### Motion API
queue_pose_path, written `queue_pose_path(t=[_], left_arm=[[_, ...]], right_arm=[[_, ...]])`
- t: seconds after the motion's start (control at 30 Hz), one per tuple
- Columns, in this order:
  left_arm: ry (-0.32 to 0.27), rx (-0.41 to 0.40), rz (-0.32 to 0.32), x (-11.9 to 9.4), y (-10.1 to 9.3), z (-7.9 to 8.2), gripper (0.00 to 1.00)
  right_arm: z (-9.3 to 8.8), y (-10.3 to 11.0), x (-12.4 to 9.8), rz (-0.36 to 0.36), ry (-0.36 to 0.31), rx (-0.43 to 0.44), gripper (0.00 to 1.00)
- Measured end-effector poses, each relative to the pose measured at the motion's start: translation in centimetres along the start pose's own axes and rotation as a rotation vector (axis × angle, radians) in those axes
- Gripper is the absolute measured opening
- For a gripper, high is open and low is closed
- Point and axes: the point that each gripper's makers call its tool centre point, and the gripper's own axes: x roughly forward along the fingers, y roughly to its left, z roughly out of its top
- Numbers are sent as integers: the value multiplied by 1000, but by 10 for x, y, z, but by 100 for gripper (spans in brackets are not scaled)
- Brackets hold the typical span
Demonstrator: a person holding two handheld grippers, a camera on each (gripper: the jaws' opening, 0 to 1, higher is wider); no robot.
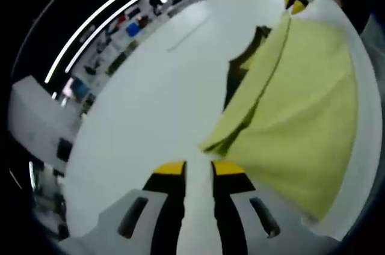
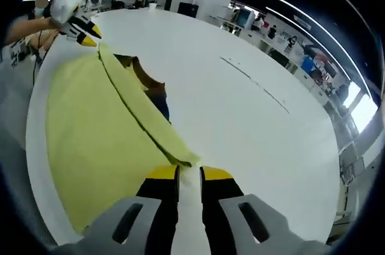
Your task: Fold the garment on the visible template until the final outline fits inside the template.
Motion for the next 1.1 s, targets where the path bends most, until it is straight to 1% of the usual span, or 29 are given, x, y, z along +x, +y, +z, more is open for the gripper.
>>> queue_pose_path(t=[0.1,0.2,0.27,0.33,0.37,0.53,0.63,0.8,1.0,1.1], left_arm=[[-9,-14,-2,0,-1,1,13],[-17,-7,6,2,-2,2,12],[-24,-12,1,3,-3,4,11],[-36,9,1,3,-3,7,11],[-37,7,-3,3,-4,8,11],[-46,20,-1,5,-3,12,6],[-43,29,-16,6,-4,12,4],[-48,41,-24,6,-6,14,0],[-45,43,-33,6,-9,13,0],[-44,52,-24,5,-7,13,0]], right_arm=[[1,1,1,4,-1,5,14],[2,2,3,5,-1,-1,13],[2,3,4,9,1,-2,12],[2,3,4,9,6,-10,12],[2,3,4,7,5,-15,11],[2,1,4,7,7,-9,7],[4,-1,3,-3,0,-11,3],[2,-1,2,2,3,-5,1],[2,-1,2,6,3,0,1],[3,-1,1,1,-1,-12,3]])
